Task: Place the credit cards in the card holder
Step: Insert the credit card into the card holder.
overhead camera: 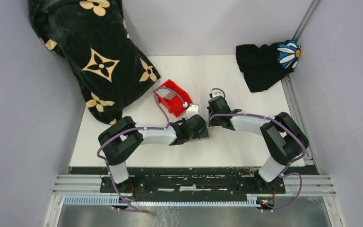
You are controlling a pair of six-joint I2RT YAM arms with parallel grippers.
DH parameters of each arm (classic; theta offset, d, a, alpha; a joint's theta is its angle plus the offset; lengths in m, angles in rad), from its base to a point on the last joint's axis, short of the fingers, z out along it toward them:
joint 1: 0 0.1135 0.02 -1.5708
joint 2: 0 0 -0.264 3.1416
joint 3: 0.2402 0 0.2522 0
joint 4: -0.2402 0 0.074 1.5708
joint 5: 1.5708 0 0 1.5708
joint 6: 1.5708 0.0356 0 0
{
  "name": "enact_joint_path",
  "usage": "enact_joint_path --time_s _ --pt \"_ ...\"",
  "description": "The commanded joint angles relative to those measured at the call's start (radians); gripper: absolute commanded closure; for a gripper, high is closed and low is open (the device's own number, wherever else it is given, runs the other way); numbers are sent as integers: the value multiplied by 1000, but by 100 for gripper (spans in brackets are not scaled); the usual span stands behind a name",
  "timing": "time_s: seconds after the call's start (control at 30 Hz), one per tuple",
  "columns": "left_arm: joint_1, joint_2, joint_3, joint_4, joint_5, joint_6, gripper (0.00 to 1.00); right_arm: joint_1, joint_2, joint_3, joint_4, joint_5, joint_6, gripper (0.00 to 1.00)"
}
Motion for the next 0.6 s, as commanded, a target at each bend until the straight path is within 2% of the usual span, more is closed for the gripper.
enact_joint_path --time_s 0.0,0.57 --pt "-8 24 46 48 17 38 90 12 24 19 -16 -18 5 87" --pt "-11 -20 33 69 -8 26 90 20 25 15 -21 10 7 87"
